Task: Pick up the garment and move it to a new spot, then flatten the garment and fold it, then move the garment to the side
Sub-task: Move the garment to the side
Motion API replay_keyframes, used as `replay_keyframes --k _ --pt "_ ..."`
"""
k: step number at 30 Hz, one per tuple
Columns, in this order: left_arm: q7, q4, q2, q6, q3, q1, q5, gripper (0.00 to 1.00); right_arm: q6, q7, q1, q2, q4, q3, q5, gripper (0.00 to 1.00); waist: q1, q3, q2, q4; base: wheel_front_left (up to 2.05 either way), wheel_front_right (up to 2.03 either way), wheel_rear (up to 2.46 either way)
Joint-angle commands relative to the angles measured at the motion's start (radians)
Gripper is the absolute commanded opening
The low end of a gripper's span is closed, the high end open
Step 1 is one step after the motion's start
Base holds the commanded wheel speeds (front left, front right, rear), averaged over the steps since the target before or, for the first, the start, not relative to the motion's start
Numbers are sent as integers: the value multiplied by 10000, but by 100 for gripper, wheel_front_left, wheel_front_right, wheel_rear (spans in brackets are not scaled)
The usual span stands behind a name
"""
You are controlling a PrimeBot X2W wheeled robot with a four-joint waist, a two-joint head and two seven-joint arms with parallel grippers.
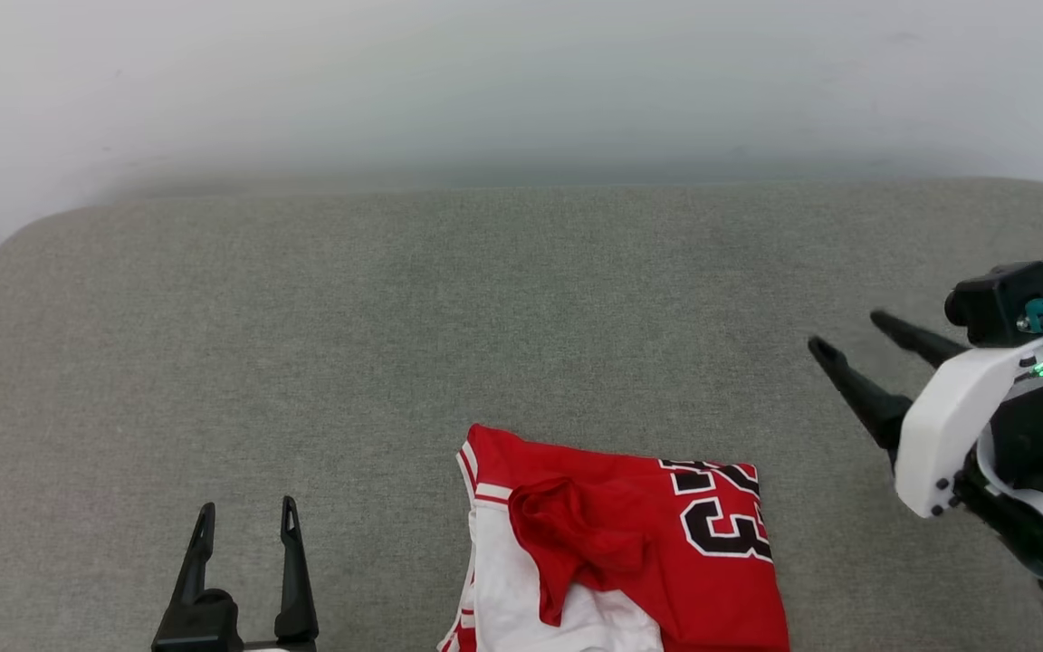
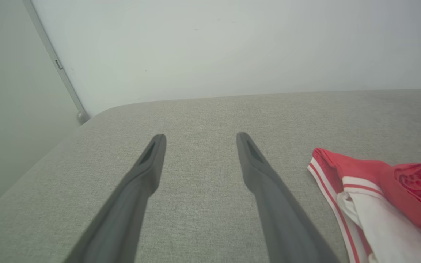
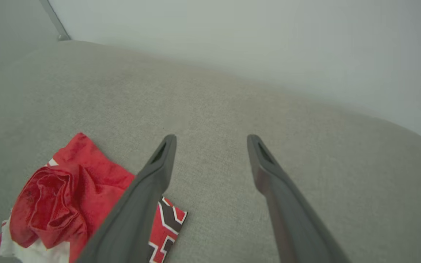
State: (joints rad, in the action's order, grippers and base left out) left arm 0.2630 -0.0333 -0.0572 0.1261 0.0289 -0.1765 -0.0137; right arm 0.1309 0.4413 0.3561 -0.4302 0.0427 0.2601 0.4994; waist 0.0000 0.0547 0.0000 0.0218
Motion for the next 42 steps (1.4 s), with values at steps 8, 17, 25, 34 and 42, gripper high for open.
replay_keyframes --k 8,17,25,34,42 --pt "22 -37 26 -24 64 465 -50 100 -4 3432 -426 -532 1079 91 3722 100 0 449 0 143 0 0 0" --pt "23 0 46 -134 219 1046 -38 100 -4 4232 -740 113 2088 245 5058 100 0 1098 0 490 0 0 0" --pt "22 61 58 -61 363 1453 -57 100 -10 4364 -851 662 2932 1320 5002 100 0 1605 0 788 0 0 0" --pt "22 95 71 9 448 1463 -154 100 -13 3769 -681 626 3282 2418 4628 0 0 1612 0 962 0 0 0" --pt "23 138 72 35 436 1071 -126 100 -4 2744 118 -105 2322 2820 4498 0 0 1031 0 828 0 0 0"
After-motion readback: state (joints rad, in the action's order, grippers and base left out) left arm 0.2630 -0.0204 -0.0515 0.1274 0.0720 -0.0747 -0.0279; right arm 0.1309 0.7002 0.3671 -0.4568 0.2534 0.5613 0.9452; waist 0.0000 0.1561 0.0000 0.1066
